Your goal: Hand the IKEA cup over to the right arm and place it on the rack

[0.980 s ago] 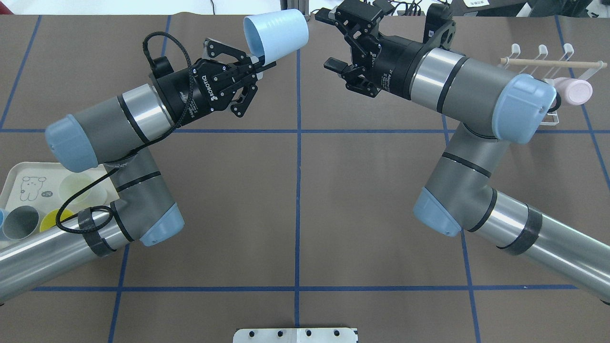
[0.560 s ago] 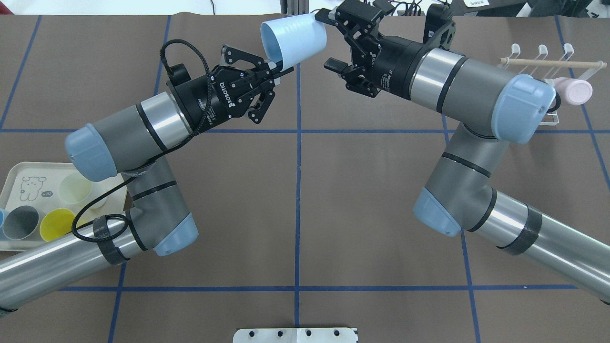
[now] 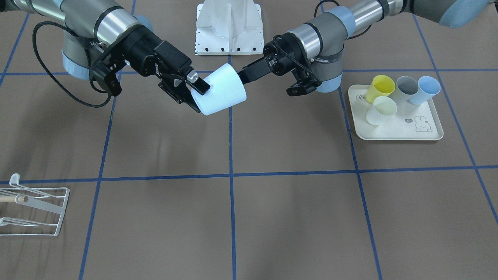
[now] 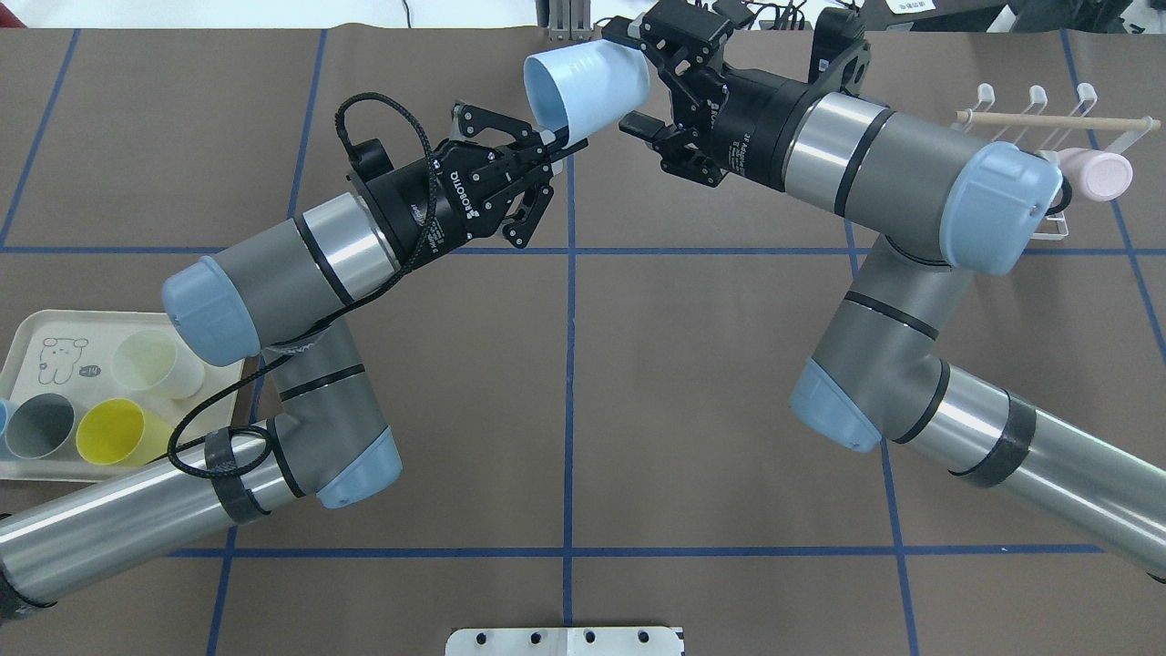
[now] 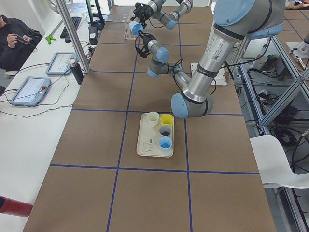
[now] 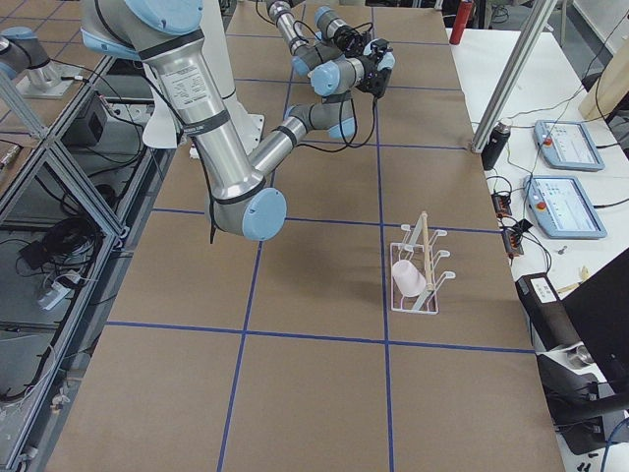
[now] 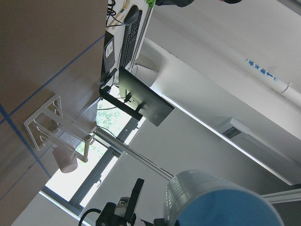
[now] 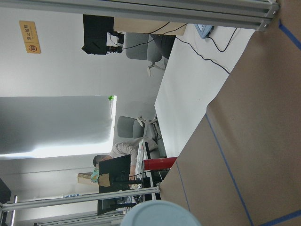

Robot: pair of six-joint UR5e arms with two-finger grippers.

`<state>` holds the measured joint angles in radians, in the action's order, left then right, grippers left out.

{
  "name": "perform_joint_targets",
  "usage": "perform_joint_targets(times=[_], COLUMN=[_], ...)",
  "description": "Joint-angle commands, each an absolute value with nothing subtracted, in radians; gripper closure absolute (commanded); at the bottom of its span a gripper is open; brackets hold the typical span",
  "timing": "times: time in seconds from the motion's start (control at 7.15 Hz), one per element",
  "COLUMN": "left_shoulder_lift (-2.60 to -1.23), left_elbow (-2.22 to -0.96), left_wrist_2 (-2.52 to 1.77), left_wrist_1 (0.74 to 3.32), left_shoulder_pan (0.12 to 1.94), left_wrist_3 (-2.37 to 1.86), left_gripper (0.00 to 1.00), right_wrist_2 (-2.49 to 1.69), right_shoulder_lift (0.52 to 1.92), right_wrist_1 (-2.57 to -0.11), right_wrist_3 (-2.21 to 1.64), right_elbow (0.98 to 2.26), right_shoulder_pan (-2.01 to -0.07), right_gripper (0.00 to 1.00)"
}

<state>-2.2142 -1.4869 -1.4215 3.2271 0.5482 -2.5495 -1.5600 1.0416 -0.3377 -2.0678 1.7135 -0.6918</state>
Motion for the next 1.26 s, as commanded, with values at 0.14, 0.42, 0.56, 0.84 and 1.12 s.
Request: perform_joint_targets(times=[0.14,0.42,0.56,0.84,1.12], left_shoulder_lift=[-2.24,-2.241,-2.244,-2.249,-2.26], left_elbow=[-1.471,-1.47,-1.465,-1.465,-1.463], left_wrist_2=[-1.369,-1.358,-1.358,-1.356,-1.356], left_wrist_1=[3.226,3.224,3.224,3.217,3.206], left_shoulder_pan=[0.513,0.511,0.511,0.511,0.511], left_wrist_3=[-2.551,-2.551,-2.553,-2.554,-2.554], left_gripper=[1.0,1.0,1.0,1.0,1.0], right_wrist_2=[-1.559,-1.552,-1.543,-1.54,-1.539], right_shoulder_lift=[1.042,1.042,1.042,1.042,1.042], right_wrist_1=[-0.337,-0.337,-0.337,-0.337,-0.337], right_wrist_3=[-2.068,-2.068,-2.068,-2.068,-2.068], right_elbow=[1.713,1.713,1.713,1.713,1.713], right_shoulder_pan=[-0.692,-0.692,-0.69,-0.69,-0.69], right_gripper=[0.01,0.01,0.01,0.02,0.03])
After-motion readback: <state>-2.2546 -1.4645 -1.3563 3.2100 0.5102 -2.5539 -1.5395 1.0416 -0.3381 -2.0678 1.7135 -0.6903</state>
